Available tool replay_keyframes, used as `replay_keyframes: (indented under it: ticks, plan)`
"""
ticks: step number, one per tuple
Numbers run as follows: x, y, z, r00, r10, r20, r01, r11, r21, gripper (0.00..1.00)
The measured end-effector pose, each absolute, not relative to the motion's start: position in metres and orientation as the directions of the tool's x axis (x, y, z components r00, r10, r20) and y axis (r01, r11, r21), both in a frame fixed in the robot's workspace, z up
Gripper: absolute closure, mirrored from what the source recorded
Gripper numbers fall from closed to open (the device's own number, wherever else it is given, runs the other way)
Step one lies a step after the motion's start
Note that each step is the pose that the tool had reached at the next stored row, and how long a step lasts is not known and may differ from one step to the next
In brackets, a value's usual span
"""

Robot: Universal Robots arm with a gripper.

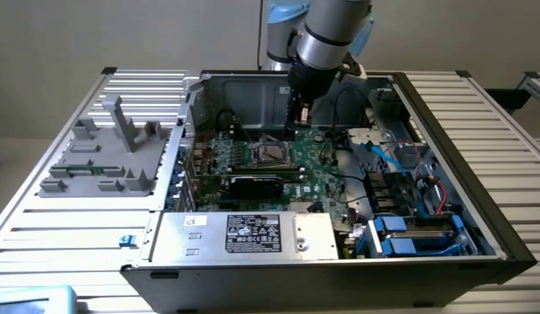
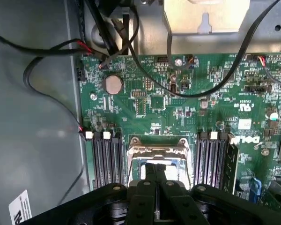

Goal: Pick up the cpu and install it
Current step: 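Close the cpu cover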

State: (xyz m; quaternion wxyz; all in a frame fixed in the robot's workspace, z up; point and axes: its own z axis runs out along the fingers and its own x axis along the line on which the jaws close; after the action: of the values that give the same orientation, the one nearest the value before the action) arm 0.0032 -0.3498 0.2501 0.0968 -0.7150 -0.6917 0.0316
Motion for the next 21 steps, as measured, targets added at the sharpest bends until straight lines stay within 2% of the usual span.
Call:
replay_keyframes:
  ticks: [13,21]
  plan:
    - [-0.046,-0.35,0.24,0.041,0.995,0.09,0.984,-0.025,-0.175,0.89]
    - [-0.06,-0.35,0.231,0.039,0.995,0.091,0.99,-0.025,-0.142,0.89]
